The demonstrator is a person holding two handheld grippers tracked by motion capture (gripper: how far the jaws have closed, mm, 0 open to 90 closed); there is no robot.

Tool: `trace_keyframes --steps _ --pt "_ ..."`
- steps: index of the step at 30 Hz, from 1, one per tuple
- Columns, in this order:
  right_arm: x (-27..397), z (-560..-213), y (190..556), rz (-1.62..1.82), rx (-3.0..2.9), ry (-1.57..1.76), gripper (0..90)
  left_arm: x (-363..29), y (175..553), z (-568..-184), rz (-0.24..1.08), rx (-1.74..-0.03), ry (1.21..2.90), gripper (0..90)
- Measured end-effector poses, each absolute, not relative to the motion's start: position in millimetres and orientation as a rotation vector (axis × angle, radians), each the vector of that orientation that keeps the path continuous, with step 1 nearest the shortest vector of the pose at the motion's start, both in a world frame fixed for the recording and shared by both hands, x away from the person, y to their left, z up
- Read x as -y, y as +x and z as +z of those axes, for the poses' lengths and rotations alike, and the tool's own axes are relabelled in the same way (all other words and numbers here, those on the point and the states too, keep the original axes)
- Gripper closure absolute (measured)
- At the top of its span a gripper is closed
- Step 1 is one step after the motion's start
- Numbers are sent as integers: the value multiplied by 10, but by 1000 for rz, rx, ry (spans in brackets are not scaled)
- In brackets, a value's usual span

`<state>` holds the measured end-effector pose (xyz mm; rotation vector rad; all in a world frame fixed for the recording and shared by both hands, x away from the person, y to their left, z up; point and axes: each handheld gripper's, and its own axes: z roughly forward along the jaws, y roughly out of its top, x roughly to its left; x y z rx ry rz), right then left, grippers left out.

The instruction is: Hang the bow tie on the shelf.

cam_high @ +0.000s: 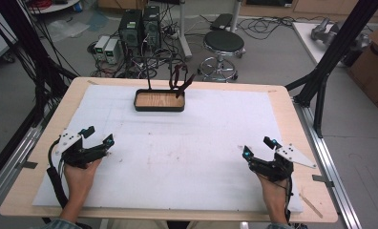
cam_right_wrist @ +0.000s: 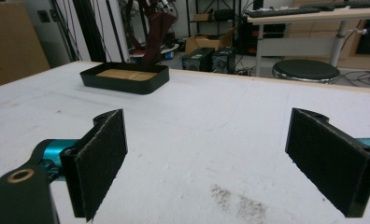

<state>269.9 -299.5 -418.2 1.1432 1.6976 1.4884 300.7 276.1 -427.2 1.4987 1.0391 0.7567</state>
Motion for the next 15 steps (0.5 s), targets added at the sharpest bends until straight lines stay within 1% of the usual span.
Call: trace_keyframes --steps 7,15 --pt "2918 -4341 2685 1462 -1757 1143 118 -2756 3006 -4271 755 -1035 1500 188" --pt "2922 -4358 2678 1450 -1761 1143 118 -2757 3009 -4273 754 -1038 1497 188"
